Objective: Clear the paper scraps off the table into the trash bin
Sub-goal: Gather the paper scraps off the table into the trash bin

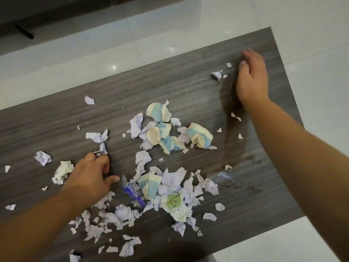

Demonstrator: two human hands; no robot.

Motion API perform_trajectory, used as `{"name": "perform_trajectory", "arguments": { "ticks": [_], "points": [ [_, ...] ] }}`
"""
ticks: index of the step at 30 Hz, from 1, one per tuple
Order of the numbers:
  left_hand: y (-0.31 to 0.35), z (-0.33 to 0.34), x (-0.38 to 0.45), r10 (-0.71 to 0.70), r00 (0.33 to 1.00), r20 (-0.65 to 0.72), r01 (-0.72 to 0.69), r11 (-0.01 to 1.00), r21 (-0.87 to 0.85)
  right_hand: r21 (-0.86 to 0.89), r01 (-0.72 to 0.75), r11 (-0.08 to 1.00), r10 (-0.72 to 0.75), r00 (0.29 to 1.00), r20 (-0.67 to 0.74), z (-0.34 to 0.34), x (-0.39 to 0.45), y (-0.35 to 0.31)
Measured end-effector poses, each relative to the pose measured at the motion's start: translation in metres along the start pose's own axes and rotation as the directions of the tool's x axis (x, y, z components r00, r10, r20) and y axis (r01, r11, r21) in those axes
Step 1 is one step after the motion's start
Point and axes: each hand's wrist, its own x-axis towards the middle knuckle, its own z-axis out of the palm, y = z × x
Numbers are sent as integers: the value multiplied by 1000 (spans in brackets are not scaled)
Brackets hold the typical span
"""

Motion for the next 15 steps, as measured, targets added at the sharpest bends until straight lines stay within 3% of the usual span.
{"name": "perform_trajectory", "arguments": {
  "ticks": [2,4,7,10,12,15],
  "points": [
    [0,1,0,2,1000,-3,-2,1000,5,-32,10,999,-7,997,73,15,7,-8],
    [1,0,-1,-4,1000,-3,4,1000,6,-69,133,989,-119,978,169,35,-17,-24],
    [3,-2,-3,-5,1000,2,5,1000,2,-86,357,930,-311,891,331,64,-96,-48],
    [5,-5,-4,-2,1000,-2,2,1000,-23,4,432,902,-385,798,465,72,-161,-57],
    [6,-6,-5,-4,1000,4,4,999,-34,79,368,927,-368,844,391,59,-166,-45],
    [4,-5,-4,14,1000,3,-14,999,-29,89,107,990,-108,994,10,14,-136,9]
  ]
}}
